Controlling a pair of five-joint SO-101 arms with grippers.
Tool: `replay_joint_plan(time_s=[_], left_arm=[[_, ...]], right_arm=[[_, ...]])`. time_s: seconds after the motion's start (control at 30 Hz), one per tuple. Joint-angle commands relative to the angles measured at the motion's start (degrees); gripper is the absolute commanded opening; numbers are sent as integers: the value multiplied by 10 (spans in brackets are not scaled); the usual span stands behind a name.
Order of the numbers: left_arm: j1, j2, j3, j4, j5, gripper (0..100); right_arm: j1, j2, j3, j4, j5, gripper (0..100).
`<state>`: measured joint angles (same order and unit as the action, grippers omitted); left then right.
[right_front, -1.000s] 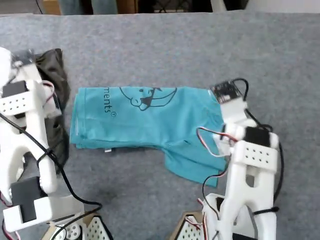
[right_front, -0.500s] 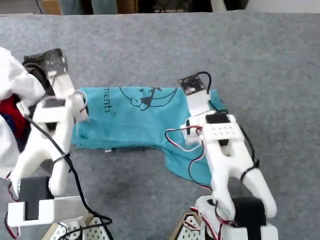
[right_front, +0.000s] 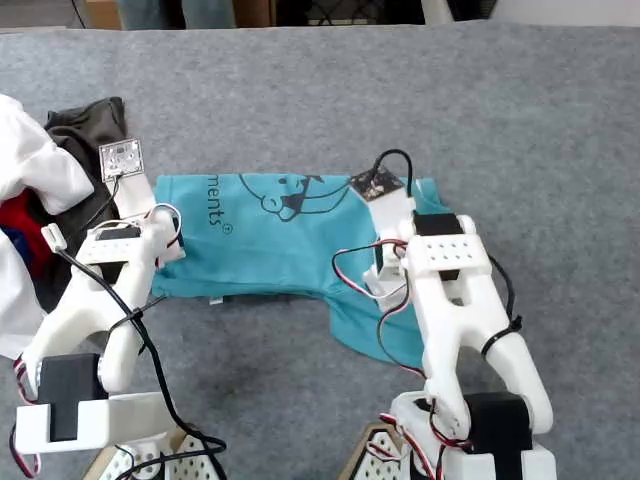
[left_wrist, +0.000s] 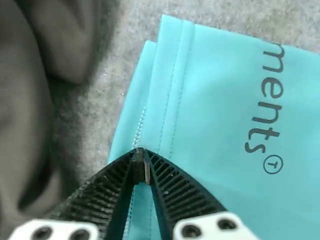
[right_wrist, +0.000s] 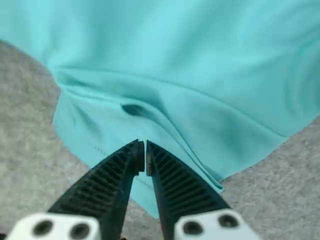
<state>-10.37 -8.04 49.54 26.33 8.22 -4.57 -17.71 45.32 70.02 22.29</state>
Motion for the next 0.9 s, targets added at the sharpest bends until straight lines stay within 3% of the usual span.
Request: replay_joint_plan(time_s=[0.0, 0.2, 0.3, 0.47, 0.63, 0.87], left_arm=[[4, -20, -22, -10, -2, 29], [4, -21, -22, -11, -2, 29], [4, -21, -22, -13, -2, 29], [5, -22, -22, -13, -2, 29], [5, -22, -22, -13, -2, 29], [4, -19, -31, -13, -2, 29]], right_arm=[[-7, 0, -25, 26, 33, 14], [4, 0, -59, 8, 50, 14], [4, 7, -85, -93, 46, 14], [-22, 46, -79, -233, -38, 15], [-40, 117, -75, -215, -41, 15], [-39, 124, -75, -98, -39, 15]])
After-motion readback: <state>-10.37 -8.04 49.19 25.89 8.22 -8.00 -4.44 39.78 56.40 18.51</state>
